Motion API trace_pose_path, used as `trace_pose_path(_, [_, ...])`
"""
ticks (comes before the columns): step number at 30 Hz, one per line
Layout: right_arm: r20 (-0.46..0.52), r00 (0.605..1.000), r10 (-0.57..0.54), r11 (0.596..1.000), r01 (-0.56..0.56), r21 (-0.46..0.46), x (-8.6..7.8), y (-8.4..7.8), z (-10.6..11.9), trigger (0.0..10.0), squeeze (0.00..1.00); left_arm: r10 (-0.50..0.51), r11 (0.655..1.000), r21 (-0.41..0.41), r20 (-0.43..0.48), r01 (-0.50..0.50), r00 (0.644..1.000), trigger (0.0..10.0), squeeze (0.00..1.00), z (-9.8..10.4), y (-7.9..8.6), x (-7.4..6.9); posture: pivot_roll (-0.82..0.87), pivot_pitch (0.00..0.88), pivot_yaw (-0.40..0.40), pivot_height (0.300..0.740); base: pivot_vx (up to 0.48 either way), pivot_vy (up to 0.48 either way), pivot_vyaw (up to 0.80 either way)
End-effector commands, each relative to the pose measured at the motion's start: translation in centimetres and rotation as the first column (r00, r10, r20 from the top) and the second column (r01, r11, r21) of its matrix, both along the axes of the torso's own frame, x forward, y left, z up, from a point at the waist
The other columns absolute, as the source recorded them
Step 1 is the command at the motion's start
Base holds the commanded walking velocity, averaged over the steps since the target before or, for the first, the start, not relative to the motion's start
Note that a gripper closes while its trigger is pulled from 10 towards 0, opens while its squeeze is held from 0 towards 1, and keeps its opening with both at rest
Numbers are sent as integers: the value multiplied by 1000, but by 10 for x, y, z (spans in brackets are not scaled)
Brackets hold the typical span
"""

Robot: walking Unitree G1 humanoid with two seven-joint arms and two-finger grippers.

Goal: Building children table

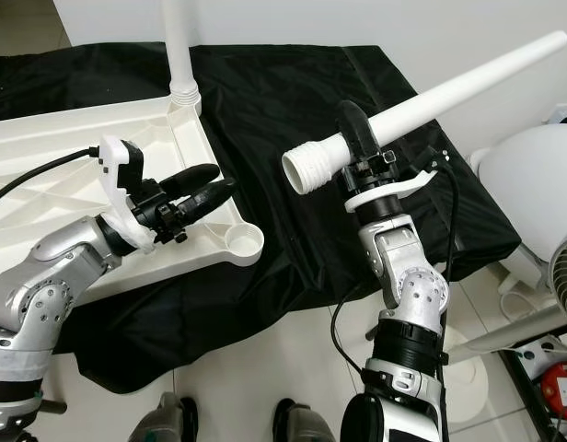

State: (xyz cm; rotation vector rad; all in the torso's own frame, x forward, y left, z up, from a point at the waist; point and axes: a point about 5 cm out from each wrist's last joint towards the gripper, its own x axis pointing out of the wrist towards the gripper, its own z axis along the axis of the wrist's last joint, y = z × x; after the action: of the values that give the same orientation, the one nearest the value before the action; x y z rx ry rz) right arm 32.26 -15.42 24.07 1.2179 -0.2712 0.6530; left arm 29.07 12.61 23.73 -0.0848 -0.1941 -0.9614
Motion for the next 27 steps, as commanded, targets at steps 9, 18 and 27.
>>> trace_pose_path(9, [35,970,-241,864,231,-447,8,5,2,10000,0,199,980,7,-32,-199,979,10000,0,9,5,29,51,108,-60,740,0,0,0])
trace_pose_path(18, [182,916,-357,656,384,-650,10,-2,12,10000,0,272,960,-44,-66,-275,960,10000,0,21,5,39,51,119,-51,740,0,0,0])
trace_pose_path(27, [292,869,-399,449,463,-764,9,-7,-1,10000,0,333,943,55,-102,-329,938,10000,0,2,-17,41,53,112,-47,740,0,0,0])
